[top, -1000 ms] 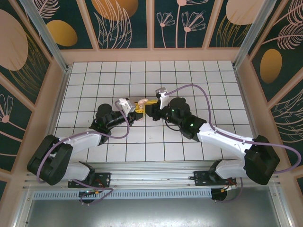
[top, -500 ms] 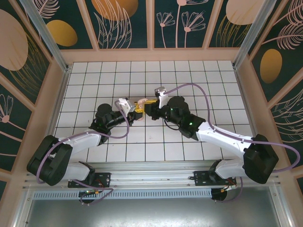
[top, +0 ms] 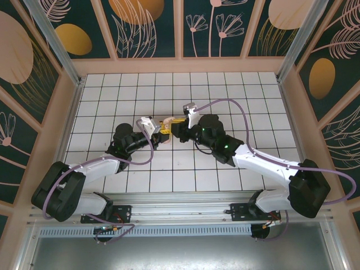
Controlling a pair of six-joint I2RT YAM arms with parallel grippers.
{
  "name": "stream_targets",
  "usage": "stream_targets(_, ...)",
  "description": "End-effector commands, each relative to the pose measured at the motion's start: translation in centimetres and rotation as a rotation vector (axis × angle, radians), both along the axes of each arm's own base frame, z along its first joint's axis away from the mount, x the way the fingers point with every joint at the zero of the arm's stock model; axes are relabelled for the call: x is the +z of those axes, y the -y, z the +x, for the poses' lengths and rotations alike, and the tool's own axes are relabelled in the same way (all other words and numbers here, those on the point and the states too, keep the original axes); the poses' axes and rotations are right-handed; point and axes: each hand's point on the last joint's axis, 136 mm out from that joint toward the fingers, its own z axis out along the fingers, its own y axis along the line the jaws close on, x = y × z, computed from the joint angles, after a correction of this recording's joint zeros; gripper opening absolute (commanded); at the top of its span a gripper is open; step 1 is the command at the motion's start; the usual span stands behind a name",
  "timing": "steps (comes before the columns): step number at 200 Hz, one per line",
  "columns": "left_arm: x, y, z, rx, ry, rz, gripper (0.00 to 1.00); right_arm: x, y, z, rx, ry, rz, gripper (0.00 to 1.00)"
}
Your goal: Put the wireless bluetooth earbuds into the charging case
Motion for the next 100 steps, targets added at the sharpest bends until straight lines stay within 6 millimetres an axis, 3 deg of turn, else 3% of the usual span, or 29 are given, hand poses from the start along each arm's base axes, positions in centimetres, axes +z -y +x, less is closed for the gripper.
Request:
stream_targets(1,2.03,0.11,-0.34,-0.016,0.086,-0.029,0.18,0.64,-0.28,-0.32,0.01,0.017,-0.017,0.2)
stream_targets(100,1.96,-0.01,-0.28,-0.006,0.087,-0.019,0.18,0.25,-0.27,-0.13,0.0,0.001,-0.031,0.2)
